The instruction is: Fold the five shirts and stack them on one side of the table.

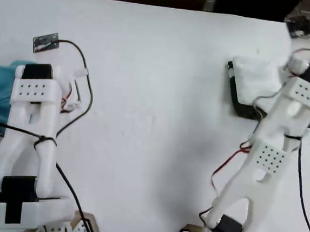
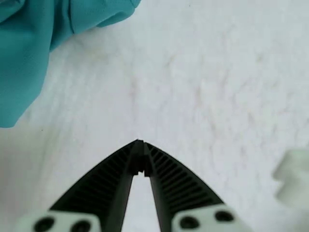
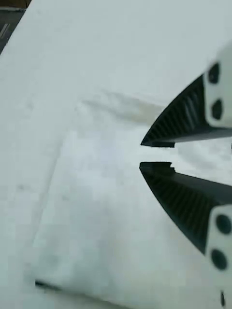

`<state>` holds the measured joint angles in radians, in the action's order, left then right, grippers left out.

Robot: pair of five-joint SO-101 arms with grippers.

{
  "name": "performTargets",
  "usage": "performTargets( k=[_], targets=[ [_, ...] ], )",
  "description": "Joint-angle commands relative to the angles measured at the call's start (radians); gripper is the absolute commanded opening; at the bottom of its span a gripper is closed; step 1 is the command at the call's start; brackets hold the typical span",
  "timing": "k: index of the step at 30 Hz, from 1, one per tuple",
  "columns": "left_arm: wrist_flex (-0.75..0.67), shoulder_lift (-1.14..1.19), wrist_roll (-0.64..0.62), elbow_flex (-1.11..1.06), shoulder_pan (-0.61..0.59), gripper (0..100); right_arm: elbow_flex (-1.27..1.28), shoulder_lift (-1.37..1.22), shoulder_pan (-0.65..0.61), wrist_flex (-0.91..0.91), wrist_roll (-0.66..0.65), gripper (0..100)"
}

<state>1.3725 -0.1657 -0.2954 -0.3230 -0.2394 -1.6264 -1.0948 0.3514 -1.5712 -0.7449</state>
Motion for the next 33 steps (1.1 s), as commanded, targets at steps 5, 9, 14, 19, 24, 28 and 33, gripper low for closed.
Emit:
performTargets(
  k=[5,9,14,19,24,28,33],
  targets=[
    [-0.006,-0.046,0.006,0.007,-0.011,3,-0.037,0.059,-0.099,-0.191,0.071,3.4],
    [-0.006,-0.046,0.006,0.005,-0.012,3,-0.035,-0.025,-0.077,-0.194,0.153,3.4],
    [-0.008,-0.046,0.006,0.008,-0.012,3,-0.035,-0.122,-0.053,-0.196,0.158,3.4],
    [-0.012,-0.046,0.006,0.012,-0.011,3,-0.035,-0.162,-0.039,-0.197,0.158,3.4],
    [-0.012,-0.046,0.006,0.012,-0.011,3,-0.035,-0.165,-0.039,-0.197,0.158,3.3],
    [-0.012,-0.046,0.006,0.008,-0.011,3,-0.037,-0.108,-0.039,-0.197,0.161,3.3],
    [-0.012,-0.044,0.006,0.004,-0.011,3,-0.037,0.010,-0.041,-0.197,0.252,3.2]
  ],
)
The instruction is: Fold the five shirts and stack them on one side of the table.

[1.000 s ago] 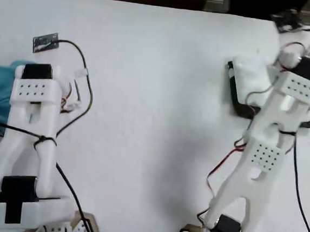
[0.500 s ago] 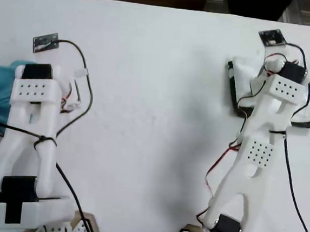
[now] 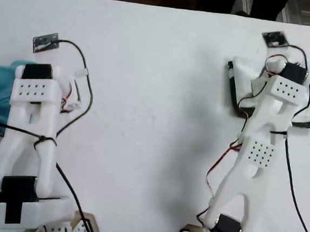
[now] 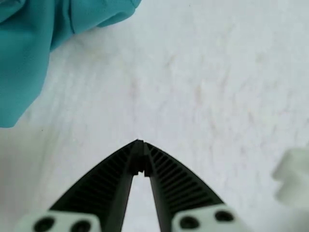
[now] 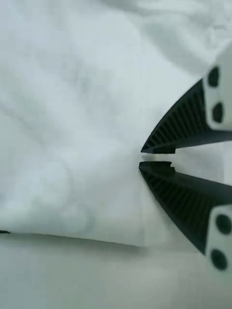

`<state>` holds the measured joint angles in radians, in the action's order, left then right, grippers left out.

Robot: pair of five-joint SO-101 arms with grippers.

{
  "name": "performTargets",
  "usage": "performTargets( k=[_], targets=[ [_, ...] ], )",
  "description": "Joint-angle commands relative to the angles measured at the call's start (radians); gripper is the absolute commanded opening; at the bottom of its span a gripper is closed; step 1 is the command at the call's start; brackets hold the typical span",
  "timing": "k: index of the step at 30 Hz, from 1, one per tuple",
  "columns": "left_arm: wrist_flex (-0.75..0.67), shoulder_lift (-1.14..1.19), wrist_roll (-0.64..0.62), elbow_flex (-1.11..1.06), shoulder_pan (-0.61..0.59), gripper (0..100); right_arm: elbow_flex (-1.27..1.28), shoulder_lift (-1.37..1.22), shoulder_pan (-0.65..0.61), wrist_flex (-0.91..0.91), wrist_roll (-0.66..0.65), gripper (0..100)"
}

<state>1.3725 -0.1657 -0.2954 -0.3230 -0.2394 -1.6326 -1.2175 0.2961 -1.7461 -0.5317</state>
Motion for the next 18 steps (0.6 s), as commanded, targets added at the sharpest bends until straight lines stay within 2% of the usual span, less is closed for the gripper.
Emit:
performTargets(
  k=[1,13,18],
  targets=[
    [-0.012,-0.044,0.006,0.004,-0.011,3,-0.029,0.142,0.013,-0.022,0.048,3.1],
    [-0.012,-0.044,0.006,0.005,-0.011,3,-0.032,-0.105,0.013,-0.021,0.081,2.0],
    [-0.012,-0.044,0.006,0.005,-0.011,3,-0.035,-0.107,0.018,-0.022,0.081,2.0]
  ],
)
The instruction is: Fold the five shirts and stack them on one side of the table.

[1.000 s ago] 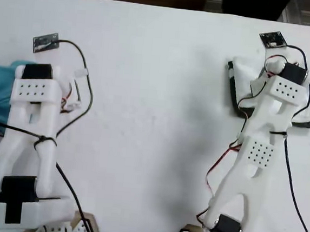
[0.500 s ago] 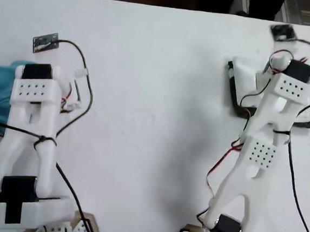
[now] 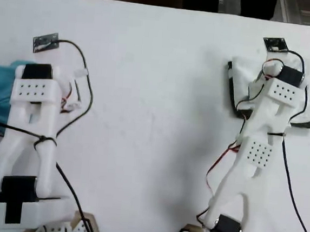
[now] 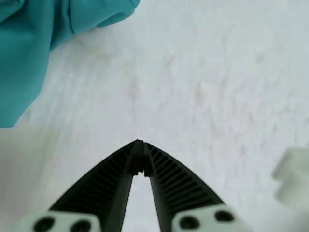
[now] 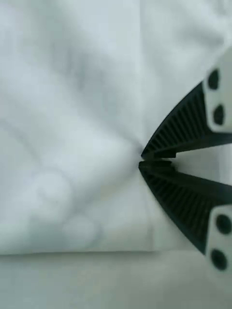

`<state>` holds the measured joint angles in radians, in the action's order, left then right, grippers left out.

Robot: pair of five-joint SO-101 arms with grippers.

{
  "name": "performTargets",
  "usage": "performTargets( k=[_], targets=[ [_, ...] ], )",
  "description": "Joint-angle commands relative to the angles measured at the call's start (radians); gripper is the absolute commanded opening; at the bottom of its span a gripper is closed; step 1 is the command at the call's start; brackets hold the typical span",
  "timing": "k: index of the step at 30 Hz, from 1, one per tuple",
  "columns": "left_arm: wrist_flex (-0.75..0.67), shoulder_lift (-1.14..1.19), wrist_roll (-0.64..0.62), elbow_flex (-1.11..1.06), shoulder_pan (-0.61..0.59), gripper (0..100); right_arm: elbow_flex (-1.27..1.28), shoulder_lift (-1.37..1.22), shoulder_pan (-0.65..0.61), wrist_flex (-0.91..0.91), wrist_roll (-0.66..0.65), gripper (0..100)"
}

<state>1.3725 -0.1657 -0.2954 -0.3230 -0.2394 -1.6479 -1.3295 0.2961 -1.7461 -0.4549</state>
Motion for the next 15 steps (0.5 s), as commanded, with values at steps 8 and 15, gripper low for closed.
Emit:
performTargets(
  k=[8,15],
  targets=[
    [-0.012,-0.044,0.006,0.004,-0.011,3,-0.014,0.237,0.033,-0.024,0.009,2.0],
    [-0.012,-0.041,0.006,0.012,-0.011,3,0.195,0.444,0.031,-0.027,0.009,2.0]
  ],
)
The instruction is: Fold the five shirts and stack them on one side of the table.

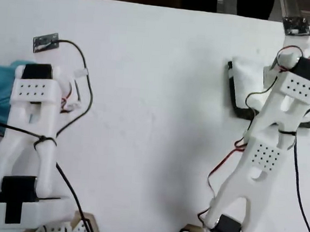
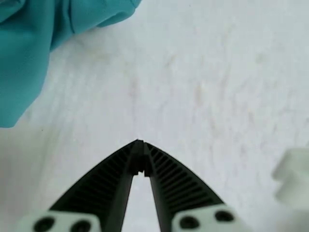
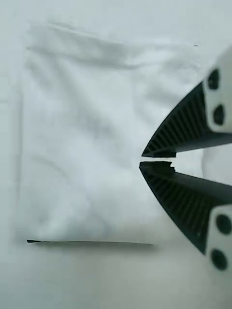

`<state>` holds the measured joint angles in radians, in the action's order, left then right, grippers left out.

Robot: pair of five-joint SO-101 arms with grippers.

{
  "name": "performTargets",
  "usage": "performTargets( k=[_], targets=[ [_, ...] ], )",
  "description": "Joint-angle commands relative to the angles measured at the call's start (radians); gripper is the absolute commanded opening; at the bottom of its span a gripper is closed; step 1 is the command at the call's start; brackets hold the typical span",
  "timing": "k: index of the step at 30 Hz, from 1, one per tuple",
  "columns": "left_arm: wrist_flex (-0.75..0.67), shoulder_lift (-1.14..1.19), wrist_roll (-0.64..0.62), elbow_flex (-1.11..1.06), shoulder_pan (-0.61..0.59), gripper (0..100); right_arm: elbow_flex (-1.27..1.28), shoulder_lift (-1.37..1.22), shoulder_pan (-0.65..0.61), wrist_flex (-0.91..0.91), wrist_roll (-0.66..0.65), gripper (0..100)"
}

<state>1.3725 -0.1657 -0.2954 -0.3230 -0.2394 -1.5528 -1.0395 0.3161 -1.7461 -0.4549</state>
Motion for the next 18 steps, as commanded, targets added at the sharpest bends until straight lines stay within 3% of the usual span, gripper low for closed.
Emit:
performTargets(
  k=[1,9,18],
  targets=[
    [-0.012,-0.041,0.006,0.012,-0.011,3,0.170,0.202,0.012,-0.027,0.009,2.0],
    [-0.014,-0.041,0.006,0.012,-0.011,3,0.850,0.513,-0.051,0.070,-0.012,2.1],
    [-0.014,-0.041,0.006,0.004,-0.011,3,1.215,0.538,-0.050,0.375,-0.015,2.1]
  ],
)
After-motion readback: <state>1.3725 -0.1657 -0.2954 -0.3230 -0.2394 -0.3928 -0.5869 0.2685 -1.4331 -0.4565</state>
